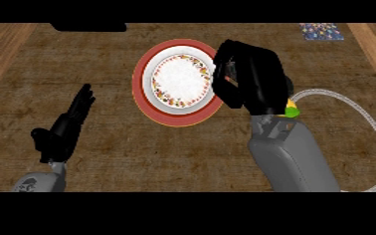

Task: Pick the eggplant from the placemat and place it in the plate

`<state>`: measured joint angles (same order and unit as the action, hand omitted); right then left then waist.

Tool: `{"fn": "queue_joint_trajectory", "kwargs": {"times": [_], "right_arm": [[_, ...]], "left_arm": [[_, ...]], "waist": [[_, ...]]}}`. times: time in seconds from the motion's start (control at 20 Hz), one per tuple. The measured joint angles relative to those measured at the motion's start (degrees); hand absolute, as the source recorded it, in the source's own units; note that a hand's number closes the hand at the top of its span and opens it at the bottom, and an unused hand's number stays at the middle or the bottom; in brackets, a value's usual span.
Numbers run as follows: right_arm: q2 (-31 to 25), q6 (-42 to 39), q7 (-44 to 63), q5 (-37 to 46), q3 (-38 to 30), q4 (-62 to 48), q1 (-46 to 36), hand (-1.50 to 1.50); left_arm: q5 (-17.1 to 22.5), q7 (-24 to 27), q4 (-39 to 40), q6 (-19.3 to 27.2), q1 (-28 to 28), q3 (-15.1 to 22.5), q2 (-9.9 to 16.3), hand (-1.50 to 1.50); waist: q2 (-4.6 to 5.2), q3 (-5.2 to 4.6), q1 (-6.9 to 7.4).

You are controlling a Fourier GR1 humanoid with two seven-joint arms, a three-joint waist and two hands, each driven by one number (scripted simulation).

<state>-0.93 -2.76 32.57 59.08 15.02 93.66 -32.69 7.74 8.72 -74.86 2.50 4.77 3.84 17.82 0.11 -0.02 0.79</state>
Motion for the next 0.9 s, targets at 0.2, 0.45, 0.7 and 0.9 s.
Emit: {"fn": "queue_joint_trajectory", "kwargs": {"times": [0.2, 0.45, 0.7, 0.9], "right_arm": [[0.57, 7.68, 1.15, -2.65, 3.42, -10.86, -5.6, 1.5], [0.82, 14.75, 2.03, -7.62, 5.74, -24.5, -13.92, 1.5], [0.9, 27.8, 3.05, -14.65, 7.58, -33.94, -17.36, -1.5], [0.92, 34.51, 5.31, -20.42, 9.97, -43.09, -22.53, -1.5]], "left_arm": [[-0.29, -0.17, 0.25, -0.55, 0.32, -0.61, -0.21, 0.0], [-0.43, -1.39, -1.21, -1.45, 0.23, -1.19, 0.03, 0.0], [-0.92, -0.97, -0.7, -2.21, 0.91, -0.95, -0.46, 0.0], [-1.61, -0.37, 0.18, -2.26, 1.39, -0.74, -1.27, 0.0]], "waist": [[0.07, 0.01, 0.29], [0.13, 0.0, 0.74], [0.42, 0.02, 1.65], [0.52, 0.0, 2.11]]}}
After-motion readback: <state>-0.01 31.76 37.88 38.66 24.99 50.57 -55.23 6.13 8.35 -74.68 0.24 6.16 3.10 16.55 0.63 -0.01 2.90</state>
